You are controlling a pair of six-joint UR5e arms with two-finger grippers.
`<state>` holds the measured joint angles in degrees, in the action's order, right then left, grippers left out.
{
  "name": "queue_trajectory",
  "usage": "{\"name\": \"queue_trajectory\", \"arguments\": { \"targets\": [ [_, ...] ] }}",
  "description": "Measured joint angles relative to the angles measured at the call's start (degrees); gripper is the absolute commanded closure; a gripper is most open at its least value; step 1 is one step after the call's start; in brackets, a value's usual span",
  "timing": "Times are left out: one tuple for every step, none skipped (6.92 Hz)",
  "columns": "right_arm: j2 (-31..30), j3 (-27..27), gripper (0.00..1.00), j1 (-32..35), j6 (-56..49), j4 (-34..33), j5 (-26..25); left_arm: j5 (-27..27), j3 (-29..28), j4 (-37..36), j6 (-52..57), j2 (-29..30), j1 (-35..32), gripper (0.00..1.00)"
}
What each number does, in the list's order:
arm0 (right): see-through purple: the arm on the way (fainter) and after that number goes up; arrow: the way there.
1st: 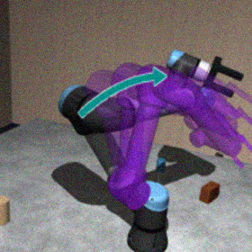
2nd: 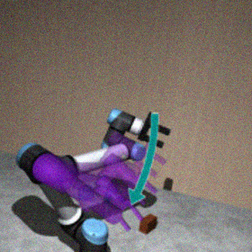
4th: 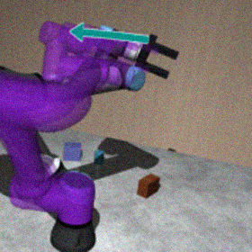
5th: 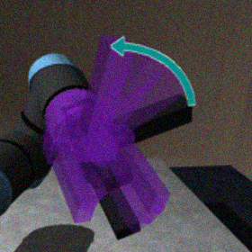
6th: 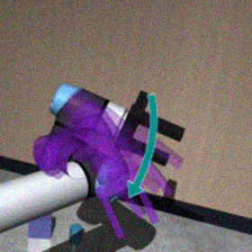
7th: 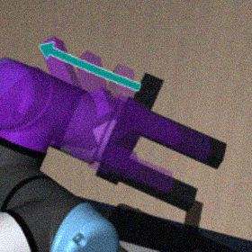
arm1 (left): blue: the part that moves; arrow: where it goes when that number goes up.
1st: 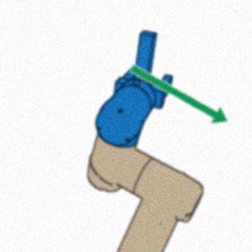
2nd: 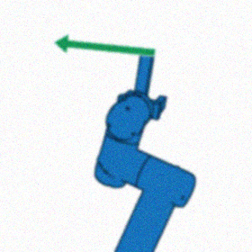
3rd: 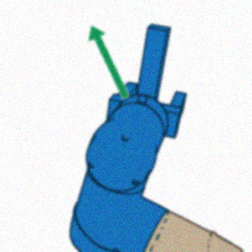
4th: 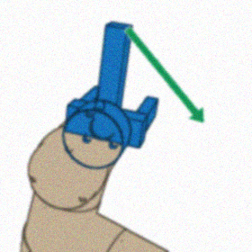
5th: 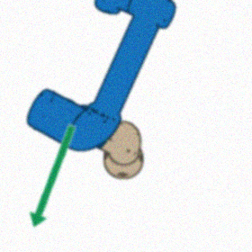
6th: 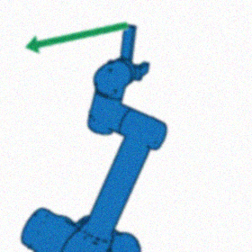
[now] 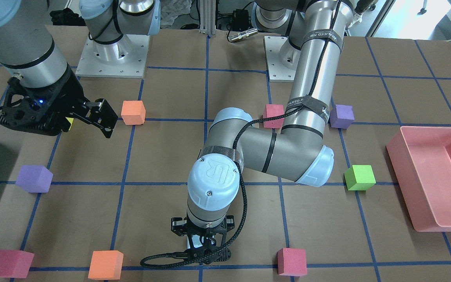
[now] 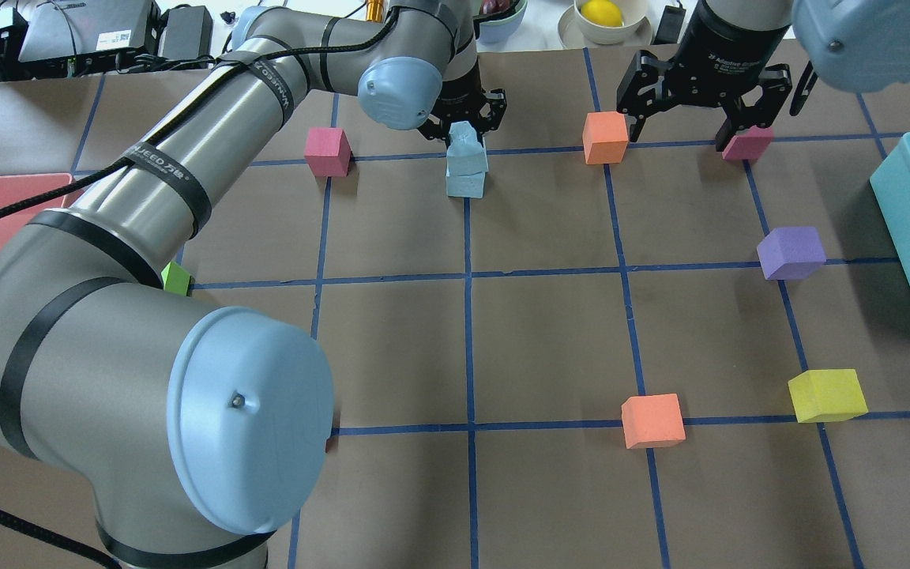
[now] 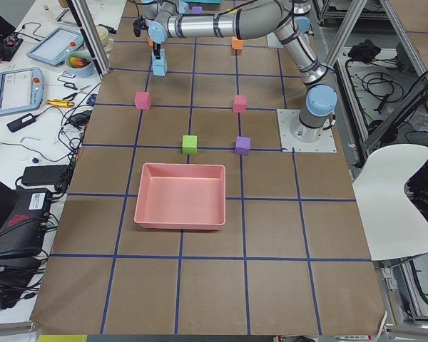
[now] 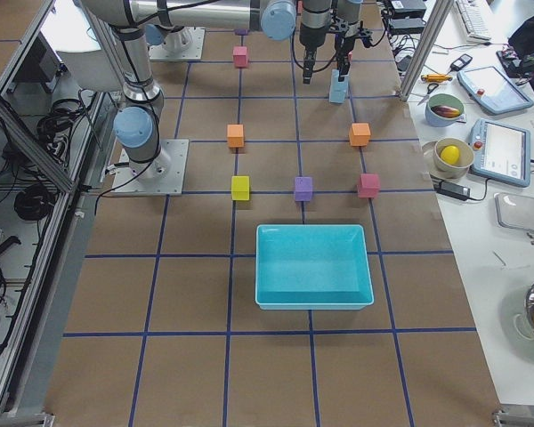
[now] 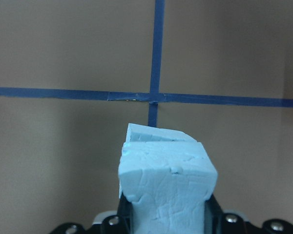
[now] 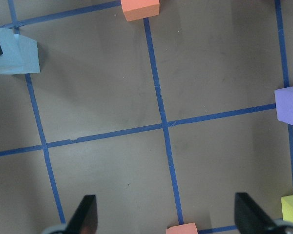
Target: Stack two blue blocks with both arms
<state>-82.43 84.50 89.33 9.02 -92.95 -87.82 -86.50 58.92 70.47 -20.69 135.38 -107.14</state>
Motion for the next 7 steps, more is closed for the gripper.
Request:
{"name": "queue_trajectory", "arguments": {
  "targets": [
    [-0.5,0.0,0.00,0.0,-0.2,1.3,0.1,0.0,0.0,-0.1,-0.1,0.1,0.0,0.55],
    [-0.8,0.0,0.00,0.0,-0.3,1.9,0.0,-0.2,0.0,-0.1,0.0,0.1,0.0,0.15],
    [-0.9,0.0,0.00,0.0,-0.3,2.2,-0.1,-0.3,0.2,-0.2,0.1,0.0,0.0,0.00],
    [-1.0,-0.1,0.00,0.0,-0.3,2.2,-0.1,-0.2,0.5,-0.3,0.0,0.0,0.0,0.00],
    [-1.1,-0.2,0.00,0.0,-0.2,2.3,0.0,0.0,0.6,-0.3,-0.1,0.0,0.0,0.00],
    [-1.2,-0.2,0.00,0.0,0.0,2.3,0.0,0.2,0.6,-0.3,-0.2,-0.1,0.0,0.00],
    [-1.8,-0.1,0.00,0.0,0.1,2.4,-0.1,0.1,0.6,-0.1,-0.2,-0.5,0.0,0.00]
  ]
}}
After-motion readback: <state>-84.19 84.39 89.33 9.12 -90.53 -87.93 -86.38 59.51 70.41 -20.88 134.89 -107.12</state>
